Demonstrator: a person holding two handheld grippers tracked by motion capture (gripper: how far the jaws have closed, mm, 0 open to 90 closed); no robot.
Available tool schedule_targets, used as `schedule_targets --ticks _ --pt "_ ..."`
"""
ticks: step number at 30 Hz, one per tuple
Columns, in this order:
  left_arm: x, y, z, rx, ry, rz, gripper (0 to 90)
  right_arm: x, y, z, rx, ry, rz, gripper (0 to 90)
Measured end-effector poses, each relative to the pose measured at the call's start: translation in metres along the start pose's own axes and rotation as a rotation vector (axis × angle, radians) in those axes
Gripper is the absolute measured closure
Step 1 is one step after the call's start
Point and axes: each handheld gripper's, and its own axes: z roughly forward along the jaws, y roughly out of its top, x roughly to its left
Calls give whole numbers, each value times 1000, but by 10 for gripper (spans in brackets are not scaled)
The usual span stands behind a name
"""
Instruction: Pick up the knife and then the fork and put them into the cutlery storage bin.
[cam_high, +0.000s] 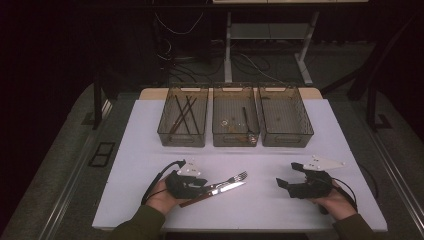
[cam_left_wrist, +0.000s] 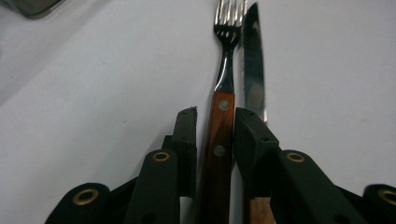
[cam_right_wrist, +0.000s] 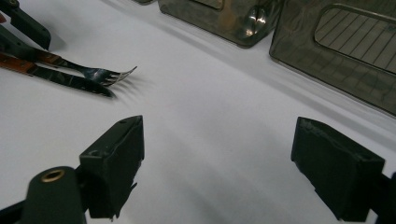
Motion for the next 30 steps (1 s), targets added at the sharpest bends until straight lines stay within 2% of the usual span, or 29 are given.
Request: schedule_targets --ticks 12,15,18,20,26,30 --pt "-3 -4 1 -18 10 54 725 1 0 0 2 1 -4 173" --pt "-2 -4 1 -23 2 49 742 1 0 1 2 2 -4 173" --pt "-2 -4 1 -14 2 62 757 1 0 1 1 8 -10 173" --pt "-1 -3 1 -17 -4 50 760 1 0 1 -5 13 -10 173" --pt "0 -1 1 -5 -13 67 763 1 1 1 -3 18 -9 173" --pt "2 2 -1 -14 1 76 763 0 1 1 5 20 -12 173"
